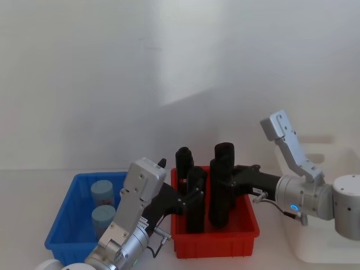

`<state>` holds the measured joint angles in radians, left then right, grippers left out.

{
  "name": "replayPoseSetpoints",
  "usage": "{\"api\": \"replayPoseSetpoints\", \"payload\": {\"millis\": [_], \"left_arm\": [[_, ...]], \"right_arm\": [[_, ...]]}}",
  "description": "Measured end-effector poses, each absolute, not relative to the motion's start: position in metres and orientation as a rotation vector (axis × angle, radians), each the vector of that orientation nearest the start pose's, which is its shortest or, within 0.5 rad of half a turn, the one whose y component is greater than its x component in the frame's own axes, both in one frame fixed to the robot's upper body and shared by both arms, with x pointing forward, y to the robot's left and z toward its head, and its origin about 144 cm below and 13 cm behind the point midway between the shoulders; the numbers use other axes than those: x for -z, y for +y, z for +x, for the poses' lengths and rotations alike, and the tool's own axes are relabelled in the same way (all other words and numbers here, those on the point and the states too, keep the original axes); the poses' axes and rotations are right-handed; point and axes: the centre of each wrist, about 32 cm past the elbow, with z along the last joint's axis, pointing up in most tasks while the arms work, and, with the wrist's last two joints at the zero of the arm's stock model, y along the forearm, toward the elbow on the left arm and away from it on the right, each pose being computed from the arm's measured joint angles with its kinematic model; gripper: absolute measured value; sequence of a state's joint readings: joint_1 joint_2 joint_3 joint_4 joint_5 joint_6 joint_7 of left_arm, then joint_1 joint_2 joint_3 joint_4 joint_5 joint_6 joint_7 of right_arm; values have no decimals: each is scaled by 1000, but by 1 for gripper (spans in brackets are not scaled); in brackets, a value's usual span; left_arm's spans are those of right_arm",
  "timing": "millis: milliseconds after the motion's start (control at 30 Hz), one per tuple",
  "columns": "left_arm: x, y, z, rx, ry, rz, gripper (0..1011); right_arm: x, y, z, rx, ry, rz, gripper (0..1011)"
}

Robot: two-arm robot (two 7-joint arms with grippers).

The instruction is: Pick the cotton swabs from the blue box and place them into the white box.

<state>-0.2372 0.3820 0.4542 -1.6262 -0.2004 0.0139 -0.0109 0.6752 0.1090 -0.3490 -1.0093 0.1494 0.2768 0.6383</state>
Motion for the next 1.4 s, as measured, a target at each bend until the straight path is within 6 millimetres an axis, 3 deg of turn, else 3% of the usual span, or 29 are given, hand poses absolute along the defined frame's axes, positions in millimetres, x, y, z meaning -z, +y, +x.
{"api": "replayPoseSetpoints", "payload": {"millis": [433,933,1400], "left_arm": [[-1204,198,492,-1124,-268,61,999],[-1204,198,492,-1124,-268,61,1000],[-1204,198,492,-1124,-268,61,1000]], "right_arm": [[-1266,-196,622,721,55,-196,358],[-1323,-228,598,802,-11,-215,357],[-1339,-251,566,974,-124,-206,357]]}}
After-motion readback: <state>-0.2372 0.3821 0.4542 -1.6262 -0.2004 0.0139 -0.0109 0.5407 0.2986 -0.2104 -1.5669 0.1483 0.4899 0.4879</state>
